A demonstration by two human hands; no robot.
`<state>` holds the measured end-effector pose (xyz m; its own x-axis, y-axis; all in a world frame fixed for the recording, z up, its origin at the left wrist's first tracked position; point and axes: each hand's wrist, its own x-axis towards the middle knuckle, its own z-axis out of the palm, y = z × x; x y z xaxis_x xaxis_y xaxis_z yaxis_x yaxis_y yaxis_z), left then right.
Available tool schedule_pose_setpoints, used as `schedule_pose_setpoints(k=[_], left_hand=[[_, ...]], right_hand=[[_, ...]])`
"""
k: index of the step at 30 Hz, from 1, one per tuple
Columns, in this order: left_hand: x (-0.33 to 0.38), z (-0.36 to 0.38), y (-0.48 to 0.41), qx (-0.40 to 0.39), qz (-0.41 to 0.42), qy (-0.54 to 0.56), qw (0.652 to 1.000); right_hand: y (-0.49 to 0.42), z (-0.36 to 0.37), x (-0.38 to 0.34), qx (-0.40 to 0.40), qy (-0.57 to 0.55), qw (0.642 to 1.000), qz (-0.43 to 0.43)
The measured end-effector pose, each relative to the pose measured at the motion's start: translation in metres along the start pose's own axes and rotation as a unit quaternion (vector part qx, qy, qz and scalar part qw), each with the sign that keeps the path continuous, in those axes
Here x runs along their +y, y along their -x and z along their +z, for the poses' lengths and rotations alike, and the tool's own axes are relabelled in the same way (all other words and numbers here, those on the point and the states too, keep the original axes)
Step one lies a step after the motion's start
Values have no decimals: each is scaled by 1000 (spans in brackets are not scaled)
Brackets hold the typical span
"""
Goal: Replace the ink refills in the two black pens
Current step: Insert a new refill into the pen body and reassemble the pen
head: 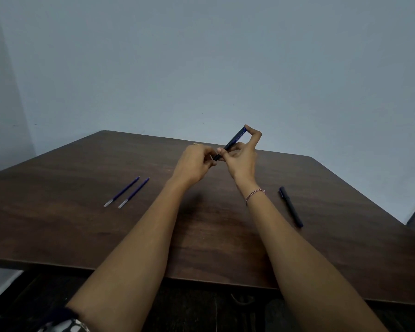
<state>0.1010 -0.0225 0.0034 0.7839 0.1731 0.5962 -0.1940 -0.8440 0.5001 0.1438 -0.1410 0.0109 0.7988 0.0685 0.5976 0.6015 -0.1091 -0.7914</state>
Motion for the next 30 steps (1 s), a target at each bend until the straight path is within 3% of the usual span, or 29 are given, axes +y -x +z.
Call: schedule_pose_setpoints(k=[8,15,20,26,30], left_hand=[[4,1,1,-15,-26,35,999],[18,5,4,-83,-56,100,990],[28,5,4,-156,-33,88,983],[35,7,6,-164,-12,114,980],[48,16,10,-186,2,98,978]], right_hand=[[-4,-4,1,-25,-16,999,23],[-12,-24,11,-46,4,997,70],[-22,-41,13,-68,4,992,109],[-27,-58,6,-122,40,985,117],[-30,-69,1,-59,120,988,76]])
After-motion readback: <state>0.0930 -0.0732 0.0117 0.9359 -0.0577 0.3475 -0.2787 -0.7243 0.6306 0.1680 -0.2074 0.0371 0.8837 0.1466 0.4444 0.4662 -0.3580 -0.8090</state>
